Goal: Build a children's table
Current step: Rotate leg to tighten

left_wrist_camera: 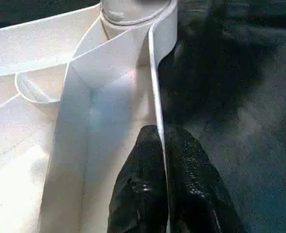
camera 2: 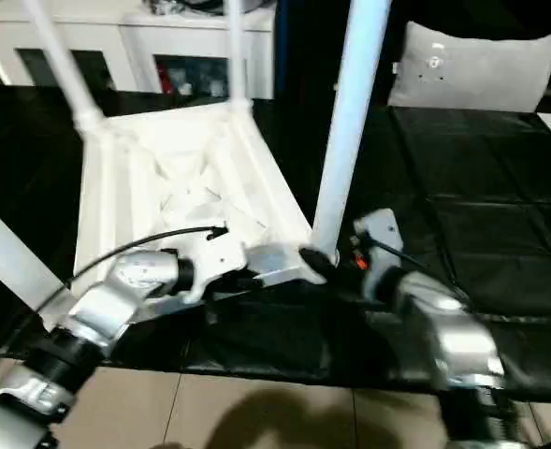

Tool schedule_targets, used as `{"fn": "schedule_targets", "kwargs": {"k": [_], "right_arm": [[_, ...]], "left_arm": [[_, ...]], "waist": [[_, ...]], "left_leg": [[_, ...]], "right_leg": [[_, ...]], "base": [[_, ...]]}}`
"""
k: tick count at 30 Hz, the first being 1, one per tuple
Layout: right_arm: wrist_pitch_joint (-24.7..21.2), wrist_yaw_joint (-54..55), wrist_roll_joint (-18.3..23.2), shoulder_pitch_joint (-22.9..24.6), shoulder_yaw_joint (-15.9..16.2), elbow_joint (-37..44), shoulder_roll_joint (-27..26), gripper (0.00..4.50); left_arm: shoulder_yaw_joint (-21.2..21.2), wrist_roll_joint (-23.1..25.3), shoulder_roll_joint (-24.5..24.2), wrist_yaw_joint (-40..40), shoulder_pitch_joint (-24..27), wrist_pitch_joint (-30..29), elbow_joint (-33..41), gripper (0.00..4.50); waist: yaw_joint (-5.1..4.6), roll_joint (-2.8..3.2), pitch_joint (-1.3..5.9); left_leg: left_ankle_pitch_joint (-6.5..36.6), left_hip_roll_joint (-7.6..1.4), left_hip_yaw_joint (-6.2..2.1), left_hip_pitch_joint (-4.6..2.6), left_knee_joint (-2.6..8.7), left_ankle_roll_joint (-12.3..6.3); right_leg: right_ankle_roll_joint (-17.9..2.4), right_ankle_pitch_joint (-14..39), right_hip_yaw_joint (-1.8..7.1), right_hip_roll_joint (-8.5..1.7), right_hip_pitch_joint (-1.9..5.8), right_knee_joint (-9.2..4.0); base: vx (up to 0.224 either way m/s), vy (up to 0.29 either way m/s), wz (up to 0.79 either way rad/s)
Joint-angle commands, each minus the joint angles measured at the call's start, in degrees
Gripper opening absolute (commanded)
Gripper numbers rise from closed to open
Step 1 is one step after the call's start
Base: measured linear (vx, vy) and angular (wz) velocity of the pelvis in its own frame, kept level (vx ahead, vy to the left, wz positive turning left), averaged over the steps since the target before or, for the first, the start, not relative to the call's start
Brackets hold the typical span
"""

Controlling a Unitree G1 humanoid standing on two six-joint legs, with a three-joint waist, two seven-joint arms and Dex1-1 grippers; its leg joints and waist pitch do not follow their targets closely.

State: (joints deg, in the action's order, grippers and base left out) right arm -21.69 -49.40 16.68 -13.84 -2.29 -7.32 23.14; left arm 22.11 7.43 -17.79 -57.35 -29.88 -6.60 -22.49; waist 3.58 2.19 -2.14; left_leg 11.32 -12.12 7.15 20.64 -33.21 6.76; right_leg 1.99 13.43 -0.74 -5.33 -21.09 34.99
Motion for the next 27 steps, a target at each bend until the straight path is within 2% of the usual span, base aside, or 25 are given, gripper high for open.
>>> {"fn": "schedule_targets", "kwargs": {"k": [1, 2, 4, 5, 8, 10, 12, 13, 14, 15, 16, 18, 20, 21, 23, 27], "right_arm": [[2.14, -5.08, 0.15, -0.23, 1.64, 0.80, 3.20, 3.97], [2.38, -6.02, -0.07, -0.22, 2.08, 0.78, 3.89, 3.97], [3.49, -11.16, -0.14, -0.25, 3.63, 0.85, 6.89, 3.97], [4.51, -13.75, 0.18, -0.35, 4.19, 0.73, 7.93, 3.97], [6.74, -19.07, 0.26, -0.98, 5.79, -0.30, 9.61, 3.62], [8.35, -21.79, -0.53, -1.80, 7.27, -1.71, 10.49, 3.62], [8.71, -22.48, -0.67, -2.06, 7.79, -2.09, 10.79, 3.32], [9.61, -25.11, -0.82, -2.96, 9.40, -3.07, 11.47, 3.24], [9.70, -25.47, -0.84, -3.08, 9.59, -3.18, 11.51, 3.19], [9.94, -26.67, -0.84, -3.47, 10.15, -3.45, 11.45, 3.13], [10.01, -27.13, -0.85, -3.62, 10.40, -3.53, 11.38, 2.88], [10.41, -28.89, -0.74, -4.16, 11.37, -4.10, 10.81, 2.75], [10.56, -29.17, -0.72, -4.26, 11.62, -4.22, 10.51, 2.68], [10.56, -29.15, -0.71, -4.29, 11.66, -4.26, 10.41, 2.44], [10.07, -30.04, 0.09, -4.24, 11.96, -4.08, 10.18, 2.30], [9.59, -31.74, 1.49, -3.45, 12.58, -3.45, 10.45, 2.01]], "left_arm": [[2.34, 0.50, -1.98, -4.44, 0.43, 3.20, -1.25, 0.00], [2.44, 0.32, -2.31, -5.08, 0.45, 3.59, -1.32, 0.00], [2.69, -0.90, -3.86, -8.57, 0.31, 6.42, -2.01, 0.00], [2.80, -1.30, -4.55, -10.11, 0.06, 8.27, -2.75, 0.00], [3.39, -2.02, -6.35, -14.19, -0.47, 12.42, -4.54, 0.00], [4.01, -3.10, -7.70, -18.21, -0.39, 13.75, -4.36, 0.00], [4.19, -3.36, -8.03, -19.21, -0.40, 14.05, -4.23, 0.00], [5.09, -3.94, -9.17, -22.51, -0.59, 15.49, -3.99, 0.00], [5.24, -3.98, -9.32, -22.95, -0.63, 15.73, -3.99, 0.00], [5.77, -4.04, -9.75, -24.28, -0.81, 16.53, -4.06, 0.00], [5.99, -4.06, -9.89, -24.78, -0.87, 16.78, -4.03, 0.00], [6.42, -4.42, -9.73, -26.61, -1.22, 18.05, -4.31, 0.00], [6.48, -4.55, -9.52, -26.92, -1.31, 18.08, -4.25, 0.00], [6.50, -4.56, -9.46, -26.96, -1.33, 18.07, -4.22, 0.00], [6.53, -4.59, -9.08, -27.13, -1.47, 18.08, -4.33, 0.00], [6.52, -5.10, -8.45, -27.66, -1.69, 18.19, -4.77, 0.00]], "waist": [[0.09, 0.36, 3.27], [0.04, 0.06, 3.28], [0.05, -0.16, 3.33], [0.10, 0.00, 3.35], [0.23, 0.00, 3.40], [0.30, 0.02, 3.39], [0.39, -0.03, 3.53], [0.62, -0.13, 3.59], [0.67, -0.27, 3.64], [0.93, -0.12, 3.61], [1.10, -0.12, 3.63], [1.53, -0.11, 3.69], [1.63, -0.05, 3.71], [1.64, 0.01, 3.74], [1.66, -0.07, 3.72], [1.67, 0.17, 3.79]], "left_leg": [[4.66, 0.70, 1.64, 0.07, 3.25, -3.29], [4.86, 0.68, 1.72, 0.07, 3.21, -3.32], [4.26, 0.70, 1.79, 0.18, 3.15, -4.11], [4.17, 0.66, 1.73, 0.23, 3.14, -4.35], [3.86, 0.51, 1.80, 0.21, 3.00, -5.46], [4.22, 0.41, 1.89, 0.17, 3.02, -5.71], [3.52, 0.33, 1.92, 0.03, 2.90, -5.96], [2.88, 0.30, 1.93, 0.01, 2.74, -6.25], [2.71, 0.38, 1.91, 0.13, 2.68, -6.45], [2.32, 0.32, 2.01, 0.07, 2.61, -6.80], [2.56, 0.28, 2.10, 0.02, 2.52, -7.13], [2.09, 0.23, 2.11, -0.02, 2.48, -7.41], [1.88, 0.24, 2.08, 0.02, 2.46, -7.27], [1.84, 0.22, 2.03, 0.07, 2.46, -7.04], [2.34, 0.26, 2.03, 0.06, 2.48, -6.77], [2.45, 0.28, 2.00, 0.06, 2.46, -6.48]], "right_leg": [[-15.05, -9.06, 0.27, -0.47, 2.77, -3.16], [-15.16, -9.12, 0.28, -0.43, 2.87, -3.21], [-15.58, -9.57, 0.28, -0.40, 2.89, -3.07], [-15.74, -9.31, 0.23, -0.48, 2.85, -3.02], [-16.51, -9.18, 0.15, -0.56, 2.76, -2.96], [-17.20, -9.20, 0.12, -0.59, 2.61, -2.83], [-17.91, -10.16, 0.14, -0.59, 2.54, -2.60], [-18.25, -11.15, 0.10, -0.57, 2.52, -2.44], [-18.34, -11.32, 0.03, -0.52, 2.61, -2.35], [-18.38, -11.73, 0.06, -0.51, 2.42, -2.28], [-18.49, -11.89, 0.08, -0.53, 2.35, -2.20], [-18.55, -12.23, 0.11, -0.62, 2.34, -2.12], [-18.66, -12.38, 0.07, -0.63, 2.31, -2.03], [-18.70, -12.55, 0.06, -0.64, 2.35, -1.96], [-18.66, -12.22, 0.05, -0.63, 2.37, -2.01], [-18.70, -12.32, 0.08, -0.64, 2.44, -1.99]], "base": [[0.000, 0.000, 0.00], [0.000, 0.000, 0.00], [0.000, 0.000, 0.00], [0.000, 0.000, 0.00], [0.000, 0.000, 0.00], [0.000, 0.000, 0.00], [0.000, 0.000, 0.00], [0.000, 0.000, 0.00], [0.000, 0.000, 0.00], [0.000, 0.000, 0.00], [0.000, 0.000, 0.00], [0.000, 0.000, 0.00], [0.000, 0.000, 0.00], [0.000, 0.000, 0.00], [0.000, 0.000, 0.00], [0.000, 0.000, 0.00]]}}
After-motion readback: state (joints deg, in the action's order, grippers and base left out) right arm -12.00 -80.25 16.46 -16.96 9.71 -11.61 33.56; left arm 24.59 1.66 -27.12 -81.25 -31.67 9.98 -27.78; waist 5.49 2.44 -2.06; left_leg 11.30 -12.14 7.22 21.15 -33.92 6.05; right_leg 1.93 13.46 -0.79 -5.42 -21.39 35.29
